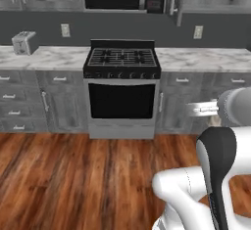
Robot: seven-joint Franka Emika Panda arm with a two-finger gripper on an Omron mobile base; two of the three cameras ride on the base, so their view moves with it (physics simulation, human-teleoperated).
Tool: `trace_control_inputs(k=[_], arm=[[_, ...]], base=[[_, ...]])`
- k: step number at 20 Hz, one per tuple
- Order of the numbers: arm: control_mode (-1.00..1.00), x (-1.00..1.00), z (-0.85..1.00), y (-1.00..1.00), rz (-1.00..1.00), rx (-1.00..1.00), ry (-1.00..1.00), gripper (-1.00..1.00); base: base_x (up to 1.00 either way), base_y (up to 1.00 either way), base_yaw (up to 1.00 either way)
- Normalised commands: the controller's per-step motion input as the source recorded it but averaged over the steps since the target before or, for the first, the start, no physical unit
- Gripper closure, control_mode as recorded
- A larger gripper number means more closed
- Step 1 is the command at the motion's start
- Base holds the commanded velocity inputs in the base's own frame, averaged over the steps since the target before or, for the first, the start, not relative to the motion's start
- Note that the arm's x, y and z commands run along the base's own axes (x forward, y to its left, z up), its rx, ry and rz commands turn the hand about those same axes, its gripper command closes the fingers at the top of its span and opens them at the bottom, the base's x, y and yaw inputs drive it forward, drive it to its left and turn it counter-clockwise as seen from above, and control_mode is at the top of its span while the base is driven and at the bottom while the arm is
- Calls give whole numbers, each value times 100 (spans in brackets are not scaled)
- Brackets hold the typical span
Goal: Get the candle and the wine from the cabinet and move them to the dining counter.
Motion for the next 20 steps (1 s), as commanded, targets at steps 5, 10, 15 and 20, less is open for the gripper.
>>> trace_control_inputs(k=[5, 10, 15, 20], arm=[[100, 0, 0, 0, 0, 0, 0, 100], [100, 0, 0, 0, 0, 0, 0, 100], [100, 0, 0, 0, 0, 0, 0, 100], [100, 0, 0, 0, 0, 0, 0, 100]], base=[[-66, 100, 8], [-66, 100, 8], [-64, 100, 8], [-57, 100, 8]])
